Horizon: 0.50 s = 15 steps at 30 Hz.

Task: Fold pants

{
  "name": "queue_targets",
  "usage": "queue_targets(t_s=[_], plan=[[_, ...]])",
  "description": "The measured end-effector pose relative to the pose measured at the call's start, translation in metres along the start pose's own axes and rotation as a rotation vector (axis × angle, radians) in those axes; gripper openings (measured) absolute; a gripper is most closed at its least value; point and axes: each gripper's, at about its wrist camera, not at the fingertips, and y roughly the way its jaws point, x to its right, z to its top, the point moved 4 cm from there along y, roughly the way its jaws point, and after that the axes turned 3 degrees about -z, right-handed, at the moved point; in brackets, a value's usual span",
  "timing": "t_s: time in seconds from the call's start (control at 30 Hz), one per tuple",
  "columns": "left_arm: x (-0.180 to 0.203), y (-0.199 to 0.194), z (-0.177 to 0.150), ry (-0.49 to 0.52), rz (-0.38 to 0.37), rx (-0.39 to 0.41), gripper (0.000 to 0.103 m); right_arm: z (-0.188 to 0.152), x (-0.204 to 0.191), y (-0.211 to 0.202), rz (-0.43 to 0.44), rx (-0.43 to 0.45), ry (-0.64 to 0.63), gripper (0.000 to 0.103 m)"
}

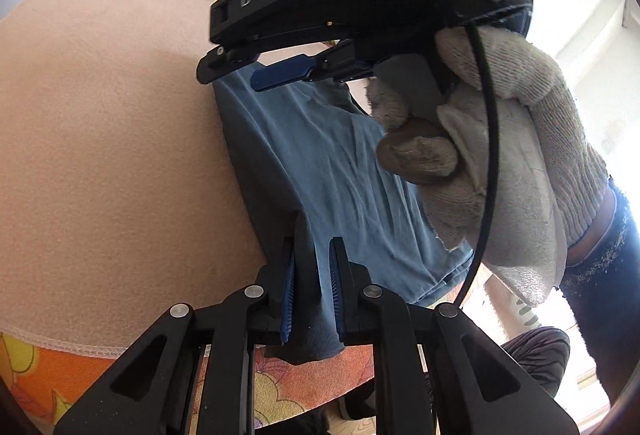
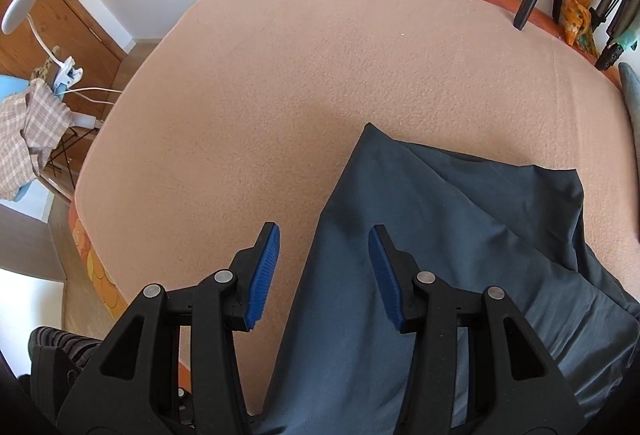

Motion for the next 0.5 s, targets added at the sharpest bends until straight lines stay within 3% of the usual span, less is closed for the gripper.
queue_targets(t_s=[0.23, 0.4, 0.5], plan=[[0.005, 0.002, -0.004, 0.021, 0.006, -0.007, 0.012, 0.002, 0.007, 0.021, -0.101, -0.045, -0.006, 0.048], [0.009, 0.001, -0.005, 0.031, 0.022, -0.004, 0.012, -0.002, 0.016, 0.024, -0.09, -0.056, -0.007, 0.017], [0.013, 0.001, -0.004, 0.04, 0.058, -0.001, 0.018, -0.002, 0.019, 0.022, -0.066, -0.045, 0.01, 0.01]])
